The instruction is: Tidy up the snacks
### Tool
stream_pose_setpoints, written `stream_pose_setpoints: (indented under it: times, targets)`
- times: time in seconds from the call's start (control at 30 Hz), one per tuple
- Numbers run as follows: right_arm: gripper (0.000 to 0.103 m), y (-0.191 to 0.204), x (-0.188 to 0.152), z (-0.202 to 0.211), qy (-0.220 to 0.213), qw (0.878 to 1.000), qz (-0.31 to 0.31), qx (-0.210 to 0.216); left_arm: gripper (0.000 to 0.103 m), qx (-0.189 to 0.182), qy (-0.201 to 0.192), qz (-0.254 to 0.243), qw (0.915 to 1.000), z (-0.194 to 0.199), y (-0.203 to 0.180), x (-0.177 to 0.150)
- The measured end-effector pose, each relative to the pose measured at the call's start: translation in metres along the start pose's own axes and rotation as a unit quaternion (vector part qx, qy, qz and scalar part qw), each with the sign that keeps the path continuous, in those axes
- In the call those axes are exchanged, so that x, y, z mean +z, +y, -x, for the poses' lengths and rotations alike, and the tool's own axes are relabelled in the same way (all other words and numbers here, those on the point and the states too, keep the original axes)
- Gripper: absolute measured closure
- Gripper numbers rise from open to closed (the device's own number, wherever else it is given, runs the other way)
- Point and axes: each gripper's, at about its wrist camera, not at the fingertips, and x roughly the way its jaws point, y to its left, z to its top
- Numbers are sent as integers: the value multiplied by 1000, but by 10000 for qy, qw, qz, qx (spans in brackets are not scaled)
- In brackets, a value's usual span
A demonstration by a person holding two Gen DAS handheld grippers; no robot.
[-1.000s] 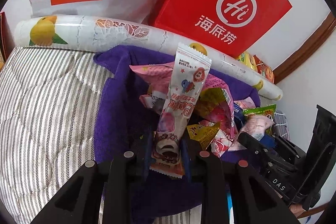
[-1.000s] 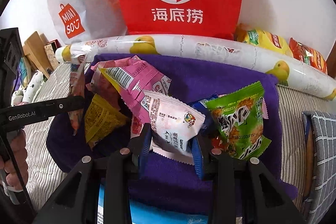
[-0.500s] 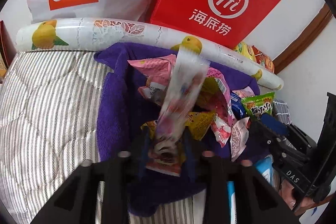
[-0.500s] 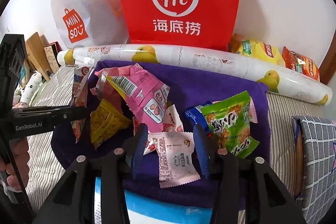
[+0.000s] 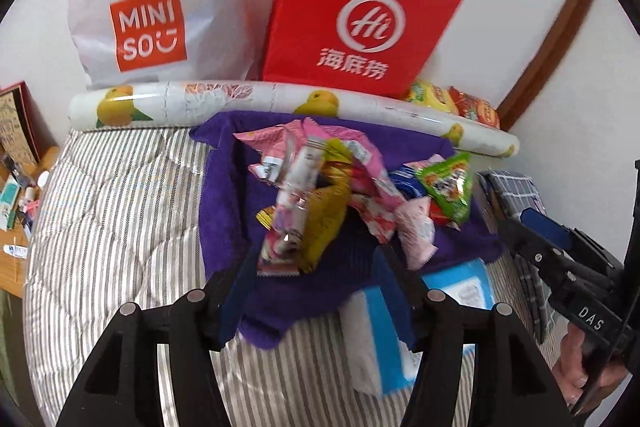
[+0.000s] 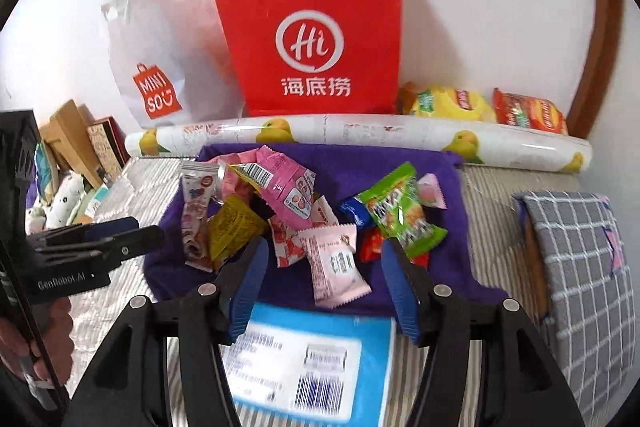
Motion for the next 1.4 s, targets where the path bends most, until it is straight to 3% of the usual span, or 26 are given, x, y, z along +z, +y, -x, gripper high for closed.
stream_pose_setpoints:
  times: [0.33, 0.4, 0.47, 0.67, 0.73, 1.03, 1.4]
  targets:
    - [40, -16, -47, 82, -239, 9972, -424, -564, 31, 191, -488, -573, 9970, 64, -58, -44]
    - [32, -21, -59, 97, -239, 9964, -535, -609, 29, 206, -561, -623, 9963, 75, -66, -55]
    - [17, -23, -71, 111, -289, 9956, -583, -680, 21, 211, -610, -681, 9956, 86, -75, -66]
    - [3, -19, -108, 155, -450, 9937, -528, -880, 7, 281, -876, -774, 9927, 119, -94, -103]
    - [0, -19, -118, 164, -446, 9929, -562, -953, 6, 344, -932, -752, 9922, 127, -98, -115]
    - [0, -21, -161, 206, -519, 9911, -645, -1046, 4, 561, -1116, -753, 9893, 156, -114, -157]
    - [0, -21, -174, 229, -687, 9892, -682, -1101, 4, 644, -1326, -856, 9854, 178, -125, -174]
